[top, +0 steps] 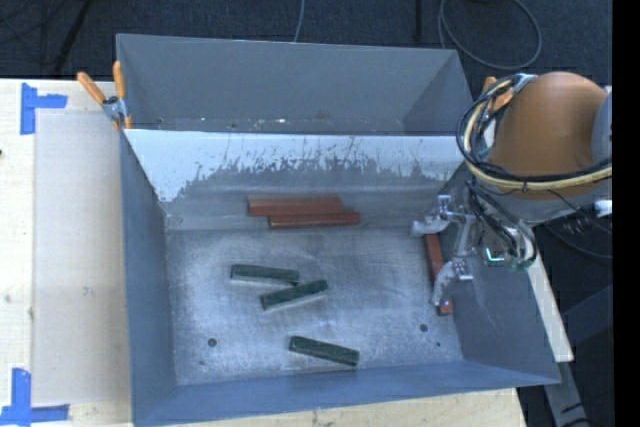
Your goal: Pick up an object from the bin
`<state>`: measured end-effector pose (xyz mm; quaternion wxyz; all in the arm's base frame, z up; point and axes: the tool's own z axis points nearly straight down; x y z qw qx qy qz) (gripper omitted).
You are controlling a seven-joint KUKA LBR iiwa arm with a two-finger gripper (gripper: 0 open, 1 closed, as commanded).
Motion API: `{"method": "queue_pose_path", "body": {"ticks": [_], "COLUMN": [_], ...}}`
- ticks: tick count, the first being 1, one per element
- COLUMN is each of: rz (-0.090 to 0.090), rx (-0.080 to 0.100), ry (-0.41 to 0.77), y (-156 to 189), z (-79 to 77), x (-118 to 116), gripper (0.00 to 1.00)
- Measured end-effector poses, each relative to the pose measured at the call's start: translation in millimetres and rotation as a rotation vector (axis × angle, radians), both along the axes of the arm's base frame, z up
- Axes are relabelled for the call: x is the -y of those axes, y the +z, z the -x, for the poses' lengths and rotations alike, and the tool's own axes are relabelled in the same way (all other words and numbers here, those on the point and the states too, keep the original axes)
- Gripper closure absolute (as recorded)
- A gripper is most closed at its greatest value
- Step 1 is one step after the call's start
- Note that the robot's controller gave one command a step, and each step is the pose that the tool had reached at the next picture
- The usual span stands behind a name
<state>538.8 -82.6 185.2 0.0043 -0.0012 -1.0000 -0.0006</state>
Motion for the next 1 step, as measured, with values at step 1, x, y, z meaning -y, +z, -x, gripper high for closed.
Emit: {"method": "queue_pose_path", "body": {"ticks": [1], "rz": [0.001], "rx": [0.007], "ry": [0.002], "y": [4.1], "z": [-1.7], "x": [-0.2], "gripper": [0.00]}}
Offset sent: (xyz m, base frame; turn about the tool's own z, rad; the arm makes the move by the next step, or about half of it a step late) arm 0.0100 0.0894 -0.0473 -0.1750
